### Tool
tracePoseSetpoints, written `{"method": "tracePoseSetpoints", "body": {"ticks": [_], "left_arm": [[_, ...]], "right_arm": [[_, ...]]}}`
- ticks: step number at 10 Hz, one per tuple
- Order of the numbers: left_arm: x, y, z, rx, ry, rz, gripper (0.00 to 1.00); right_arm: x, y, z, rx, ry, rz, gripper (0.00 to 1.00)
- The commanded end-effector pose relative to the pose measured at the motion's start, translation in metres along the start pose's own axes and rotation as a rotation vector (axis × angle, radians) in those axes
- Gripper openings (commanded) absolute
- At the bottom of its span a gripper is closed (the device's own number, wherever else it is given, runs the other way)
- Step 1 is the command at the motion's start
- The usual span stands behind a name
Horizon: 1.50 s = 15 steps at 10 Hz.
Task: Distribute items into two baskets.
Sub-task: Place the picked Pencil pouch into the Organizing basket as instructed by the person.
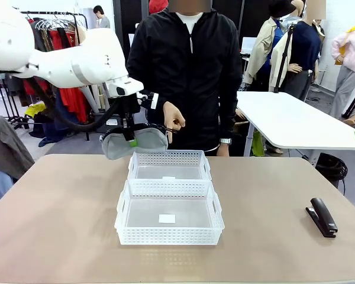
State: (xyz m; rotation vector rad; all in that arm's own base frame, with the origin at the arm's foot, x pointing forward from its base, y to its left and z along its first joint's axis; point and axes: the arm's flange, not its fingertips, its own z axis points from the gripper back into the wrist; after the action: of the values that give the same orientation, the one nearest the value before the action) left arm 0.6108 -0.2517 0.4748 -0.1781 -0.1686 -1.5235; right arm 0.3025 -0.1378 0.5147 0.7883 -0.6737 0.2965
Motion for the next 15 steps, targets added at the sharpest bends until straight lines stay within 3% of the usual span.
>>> {"method": "tracePoseSetpoints", "body": {"ticks": [1, 9, 15], "left_arm": [[0.016, 0.014, -0.003, 0.027, 0.024, 0.009, 0.00], [0.059, 0.053, -0.057, 0.112, 0.044, -0.009, 0.00], [0.077, 0.060, -0.095, 0.103, 0.004, -0.051, 0.00]], "right_arm": [[0.002, 0.001, 0.000, 0.016, -0.014, 0.009, 1.00], [0.002, 0.001, 0.000, 0.016, -0.014, 0.009, 1.00], [0.002, 0.001, 0.000, 0.016, -0.014, 0.009, 1.00]]}}
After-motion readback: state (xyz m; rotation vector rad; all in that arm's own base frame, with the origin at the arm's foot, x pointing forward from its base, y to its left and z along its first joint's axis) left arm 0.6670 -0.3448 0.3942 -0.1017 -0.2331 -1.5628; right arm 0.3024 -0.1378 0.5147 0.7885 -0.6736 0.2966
